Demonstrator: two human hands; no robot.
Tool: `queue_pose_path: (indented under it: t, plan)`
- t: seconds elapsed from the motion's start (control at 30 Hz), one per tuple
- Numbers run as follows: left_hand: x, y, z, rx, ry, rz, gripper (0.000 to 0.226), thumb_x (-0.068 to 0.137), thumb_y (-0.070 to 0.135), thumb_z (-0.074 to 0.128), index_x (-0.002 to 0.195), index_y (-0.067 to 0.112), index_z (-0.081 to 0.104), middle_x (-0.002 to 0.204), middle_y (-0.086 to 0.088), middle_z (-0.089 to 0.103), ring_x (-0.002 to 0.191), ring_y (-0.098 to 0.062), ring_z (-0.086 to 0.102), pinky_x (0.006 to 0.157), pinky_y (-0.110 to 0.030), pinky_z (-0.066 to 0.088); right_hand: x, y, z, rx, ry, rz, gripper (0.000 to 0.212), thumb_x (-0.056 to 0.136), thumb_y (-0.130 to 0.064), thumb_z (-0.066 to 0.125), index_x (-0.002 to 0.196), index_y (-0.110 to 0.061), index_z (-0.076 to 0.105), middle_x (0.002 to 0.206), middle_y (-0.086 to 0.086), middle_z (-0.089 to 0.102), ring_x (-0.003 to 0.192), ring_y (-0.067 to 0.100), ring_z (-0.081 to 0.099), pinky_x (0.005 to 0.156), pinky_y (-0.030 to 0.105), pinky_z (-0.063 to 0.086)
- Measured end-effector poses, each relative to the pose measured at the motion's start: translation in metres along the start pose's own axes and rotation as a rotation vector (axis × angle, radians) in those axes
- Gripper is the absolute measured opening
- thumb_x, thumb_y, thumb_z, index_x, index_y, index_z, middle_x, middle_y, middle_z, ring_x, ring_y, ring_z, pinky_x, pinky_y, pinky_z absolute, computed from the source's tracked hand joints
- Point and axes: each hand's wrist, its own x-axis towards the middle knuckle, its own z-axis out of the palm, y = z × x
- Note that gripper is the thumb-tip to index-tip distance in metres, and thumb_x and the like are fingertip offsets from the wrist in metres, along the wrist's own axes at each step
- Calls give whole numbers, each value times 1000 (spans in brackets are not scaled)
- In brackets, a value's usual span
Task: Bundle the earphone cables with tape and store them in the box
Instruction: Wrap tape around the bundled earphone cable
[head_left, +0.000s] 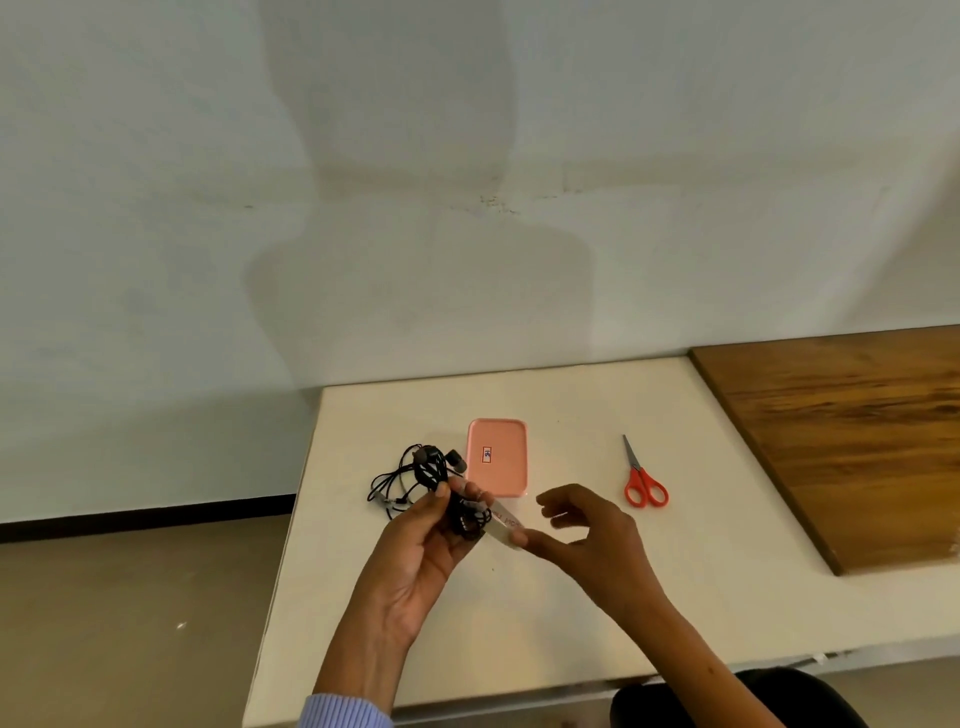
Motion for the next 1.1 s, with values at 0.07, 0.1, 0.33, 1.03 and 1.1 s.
queue_pose_path:
  t: [0.07, 0.1, 0.33, 1.03, 1.1]
  plan:
    - [-1, 1, 1, -35, -9, 3, 17, 80, 15, 58, 77, 6, 72, 88, -16, 68, 83, -24, 71, 78, -37, 59, 0, 0, 1, 54, -75, 20, 50, 58, -55, 71, 99, -28, 63, 97, -10, 68, 85, 4, 66, 70, 16, 55]
    - [-1, 1, 1, -52, -12, 1, 13, 76, 16, 65, 75, 6, 73, 88, -17, 68, 84, -25, 71, 78, -38, 59, 0, -1, 1, 72, -106, 5, 42, 63, -50, 73, 98, -29, 64, 98, -11, 69, 84, 4, 67, 72, 17, 56]
    - [-1, 5, 1, -140, -103, 22, 50, 33, 17, 96, 76, 4, 73, 86, -17, 72, 81, -24, 72, 68, -36, 59, -1, -11, -1, 130, -114, -89, 33, 61, -39, 79, 90, -24, 75, 102, -13, 68, 82, -1, 65, 65, 11, 49]
    - [-2, 11, 3, -316, -179, 119, 46, 38, 11, 95, 77, 5, 73, 78, -11, 69, 75, -22, 71, 72, -36, 60, -5, -19, -5, 702, -147, 133, 49, 56, -20, 80, 102, -7, 68, 94, 6, 75, 90, 18, 71, 73, 20, 56]
    - [-2, 11, 3, -318, -163, 117, 47, 35, 10, 96, 76, 4, 73, 77, -10, 70, 75, -22, 71, 70, -36, 60, -3, -20, -4, 670, -108, 117, 47, 56, -19, 81, 101, -7, 70, 91, 6, 75, 87, 18, 71, 72, 21, 56]
